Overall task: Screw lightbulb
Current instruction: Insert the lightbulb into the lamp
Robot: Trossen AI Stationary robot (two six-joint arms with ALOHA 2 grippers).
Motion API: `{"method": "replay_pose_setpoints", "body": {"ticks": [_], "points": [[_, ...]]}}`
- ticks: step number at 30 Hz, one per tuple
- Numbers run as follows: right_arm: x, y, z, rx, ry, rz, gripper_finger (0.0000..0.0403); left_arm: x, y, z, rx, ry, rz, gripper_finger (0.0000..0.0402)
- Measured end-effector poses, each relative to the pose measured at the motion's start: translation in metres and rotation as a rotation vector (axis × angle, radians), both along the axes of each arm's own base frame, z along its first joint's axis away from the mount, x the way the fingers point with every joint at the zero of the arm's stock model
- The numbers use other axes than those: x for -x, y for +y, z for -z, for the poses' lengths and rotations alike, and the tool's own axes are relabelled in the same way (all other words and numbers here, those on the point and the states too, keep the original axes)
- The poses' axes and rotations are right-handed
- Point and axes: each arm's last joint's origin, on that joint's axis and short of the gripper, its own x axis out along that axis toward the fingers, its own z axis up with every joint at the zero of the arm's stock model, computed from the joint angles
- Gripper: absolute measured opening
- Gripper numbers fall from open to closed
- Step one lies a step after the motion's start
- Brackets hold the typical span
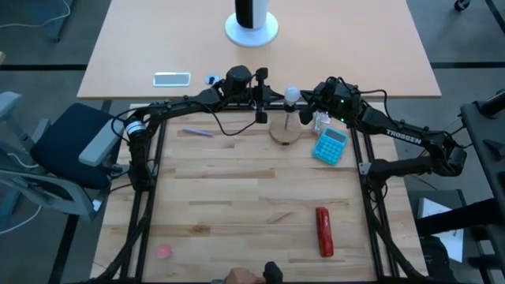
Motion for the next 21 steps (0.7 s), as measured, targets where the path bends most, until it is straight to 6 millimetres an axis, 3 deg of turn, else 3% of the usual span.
{"method": "replay_pose_setpoints", "body": {"ticks": [21], "points": [[-0.0061,0.0099,0.0016,-0.03,-0.001,-0.124,0.0002,0.0019,0.0047,0.0003,-0.024,0.01,-0.071,0.0]]}}
